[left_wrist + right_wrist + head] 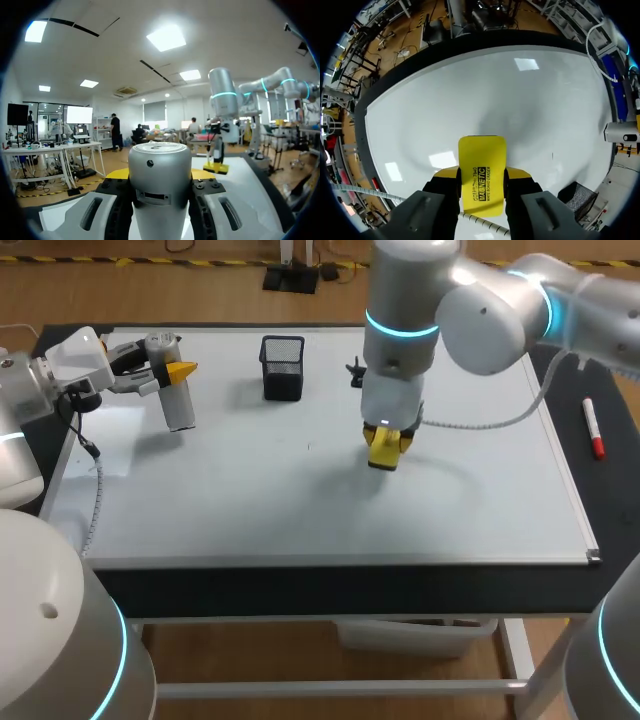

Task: Pick up the inspection probe, press it on each red-marked spot on the whiteboard one by one, put down the probe, pick up the eraser, and wipe off all the red marks.

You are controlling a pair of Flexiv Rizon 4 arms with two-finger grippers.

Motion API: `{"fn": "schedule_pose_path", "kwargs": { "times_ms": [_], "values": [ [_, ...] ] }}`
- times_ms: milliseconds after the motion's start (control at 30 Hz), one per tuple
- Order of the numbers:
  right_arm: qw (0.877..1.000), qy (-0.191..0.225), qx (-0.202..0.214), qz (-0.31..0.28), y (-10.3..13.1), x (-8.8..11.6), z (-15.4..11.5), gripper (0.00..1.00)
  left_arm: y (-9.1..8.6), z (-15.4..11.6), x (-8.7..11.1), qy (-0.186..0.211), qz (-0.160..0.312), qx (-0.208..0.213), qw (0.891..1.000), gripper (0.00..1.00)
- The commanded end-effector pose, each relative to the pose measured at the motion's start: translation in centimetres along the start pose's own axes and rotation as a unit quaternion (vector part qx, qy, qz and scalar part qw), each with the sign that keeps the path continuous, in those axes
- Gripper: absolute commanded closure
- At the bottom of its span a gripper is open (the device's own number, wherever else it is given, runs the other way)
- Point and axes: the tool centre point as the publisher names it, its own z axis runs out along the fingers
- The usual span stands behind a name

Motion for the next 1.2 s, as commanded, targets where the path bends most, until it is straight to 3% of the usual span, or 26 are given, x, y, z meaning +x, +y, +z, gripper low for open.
{"fn": "schedule_pose_path", "kwargs": {
  "times_ms": [33, 633, 833, 1200],
  "values": [
    [1.0, 0.011, -0.002, 0.001, -0.7, -0.3, -0.5, 1.0, -0.1, 0.1, 0.1, -0.002, 0.001, 0.001, 1.0, 1.0],
    [1.0, 0.01, -0.003, 0.001, -1.0, -0.2, -0.3, 1.0, -0.1, 0.1, 0.1, -0.002, 0.001, 0.001, 1.0, 1.0],
    [1.0, -0.01, -0.003, -0.022, -4.6, -0.8, -0.5, 1.0, -0.1, 0.1, 0.1, -0.002, 0.001, 0.001, 1.0, 1.0],
    [0.997, -0.003, -0.011, -0.075, -11.6, -3.3, -0.2, 1.0, -0.1, 0.1, 0.1, -0.002, 0.001, 0.001, 1.0, 1.0]
  ]
}}
